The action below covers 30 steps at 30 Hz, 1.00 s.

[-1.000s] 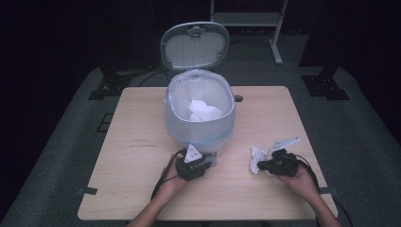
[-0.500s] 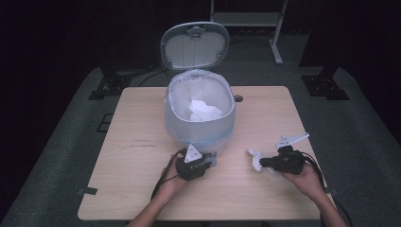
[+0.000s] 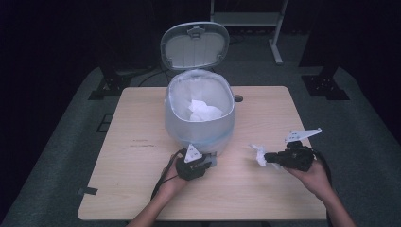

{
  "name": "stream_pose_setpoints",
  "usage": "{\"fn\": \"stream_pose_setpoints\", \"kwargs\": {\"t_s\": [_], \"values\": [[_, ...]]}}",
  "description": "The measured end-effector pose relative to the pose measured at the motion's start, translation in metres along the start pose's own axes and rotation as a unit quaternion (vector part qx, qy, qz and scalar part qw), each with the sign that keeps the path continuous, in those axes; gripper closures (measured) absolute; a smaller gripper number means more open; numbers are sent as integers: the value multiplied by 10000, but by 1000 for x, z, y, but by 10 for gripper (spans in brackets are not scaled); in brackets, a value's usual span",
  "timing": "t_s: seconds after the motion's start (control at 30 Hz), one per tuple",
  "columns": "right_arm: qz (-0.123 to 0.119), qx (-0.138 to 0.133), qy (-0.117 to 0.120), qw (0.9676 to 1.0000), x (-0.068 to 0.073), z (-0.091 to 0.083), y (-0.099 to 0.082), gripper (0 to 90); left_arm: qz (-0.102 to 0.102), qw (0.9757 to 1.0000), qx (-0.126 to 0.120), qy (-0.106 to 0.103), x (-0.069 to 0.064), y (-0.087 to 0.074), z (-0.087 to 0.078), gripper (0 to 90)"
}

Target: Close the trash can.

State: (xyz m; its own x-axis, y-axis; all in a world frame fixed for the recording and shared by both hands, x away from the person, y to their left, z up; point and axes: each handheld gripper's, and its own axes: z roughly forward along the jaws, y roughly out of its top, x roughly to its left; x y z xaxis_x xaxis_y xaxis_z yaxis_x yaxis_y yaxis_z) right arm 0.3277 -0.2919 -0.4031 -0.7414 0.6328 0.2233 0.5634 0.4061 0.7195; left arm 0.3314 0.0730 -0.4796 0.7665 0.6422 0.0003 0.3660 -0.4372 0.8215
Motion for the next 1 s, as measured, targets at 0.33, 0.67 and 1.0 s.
{"fn": "stream_pose_setpoints", "kwargs": {"t_s": [0.33, 0.67, 1.0], "values": [[33, -108, 61, 9999, 1, -14, 8, 853, -4, 10000, -2, -1, 0, 0, 0, 652], [31, -257, 88, 9996, 4, -28, 17, 852, -6, 10000, -21, -1, 0, 0, 0, 652], [17, -405, 97, 9991, 7, -41, 26, 853, -17, 10000, -23, -6, 0, 0, 0, 652]]}}
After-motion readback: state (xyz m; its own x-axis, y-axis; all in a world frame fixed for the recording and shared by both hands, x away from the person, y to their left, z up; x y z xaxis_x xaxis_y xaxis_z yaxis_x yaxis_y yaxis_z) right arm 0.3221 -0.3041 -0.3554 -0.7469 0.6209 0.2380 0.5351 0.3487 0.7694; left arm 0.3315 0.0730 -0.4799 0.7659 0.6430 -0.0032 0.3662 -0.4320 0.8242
